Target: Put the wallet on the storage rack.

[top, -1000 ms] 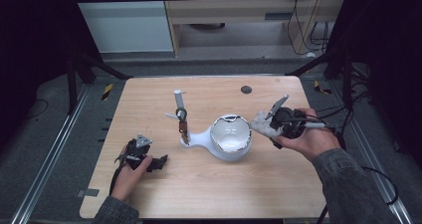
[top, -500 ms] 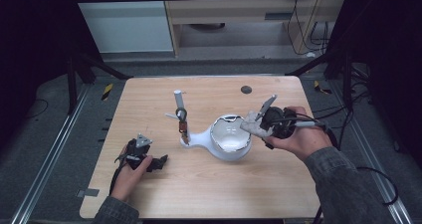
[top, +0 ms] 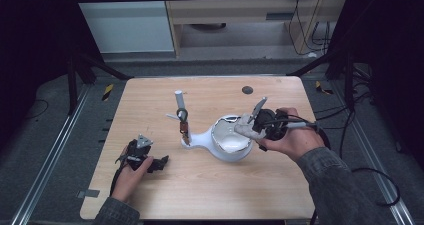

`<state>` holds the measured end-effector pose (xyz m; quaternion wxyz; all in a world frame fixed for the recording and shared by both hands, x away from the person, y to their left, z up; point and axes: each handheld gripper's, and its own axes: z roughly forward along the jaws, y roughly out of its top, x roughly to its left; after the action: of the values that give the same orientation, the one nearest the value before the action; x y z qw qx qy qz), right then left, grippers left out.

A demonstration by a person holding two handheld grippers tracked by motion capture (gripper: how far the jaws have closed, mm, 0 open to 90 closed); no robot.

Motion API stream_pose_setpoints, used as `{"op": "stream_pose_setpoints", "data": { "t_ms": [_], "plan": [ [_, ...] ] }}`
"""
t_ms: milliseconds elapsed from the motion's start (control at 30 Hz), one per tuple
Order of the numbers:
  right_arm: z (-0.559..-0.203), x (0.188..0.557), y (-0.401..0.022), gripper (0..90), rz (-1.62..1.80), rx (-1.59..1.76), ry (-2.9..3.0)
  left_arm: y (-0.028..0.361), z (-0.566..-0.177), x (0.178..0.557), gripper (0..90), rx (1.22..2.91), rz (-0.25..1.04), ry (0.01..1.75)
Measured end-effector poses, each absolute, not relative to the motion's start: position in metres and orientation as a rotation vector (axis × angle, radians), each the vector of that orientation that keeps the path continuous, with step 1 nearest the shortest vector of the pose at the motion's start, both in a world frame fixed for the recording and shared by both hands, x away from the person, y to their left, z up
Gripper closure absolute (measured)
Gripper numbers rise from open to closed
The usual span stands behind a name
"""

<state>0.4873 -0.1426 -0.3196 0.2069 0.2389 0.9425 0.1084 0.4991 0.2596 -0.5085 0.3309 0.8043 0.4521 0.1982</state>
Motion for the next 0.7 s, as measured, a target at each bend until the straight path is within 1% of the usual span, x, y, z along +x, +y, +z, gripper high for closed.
{"op": "stream_pose_setpoints", "data": {
  "t_ms": [300,700],
  "plan": [
    [-0.325,0.489,-0.130,32.1,0.280,0.633,2.649,0.260,-0.509,0.499,0.0,2.102,0.518,1.183],
    [-0.346,0.491,-0.114,32.1,0.209,0.591,2.700,0.260,-0.508,0.499,0.0,2.104,0.518,1.183]
  ]
}}
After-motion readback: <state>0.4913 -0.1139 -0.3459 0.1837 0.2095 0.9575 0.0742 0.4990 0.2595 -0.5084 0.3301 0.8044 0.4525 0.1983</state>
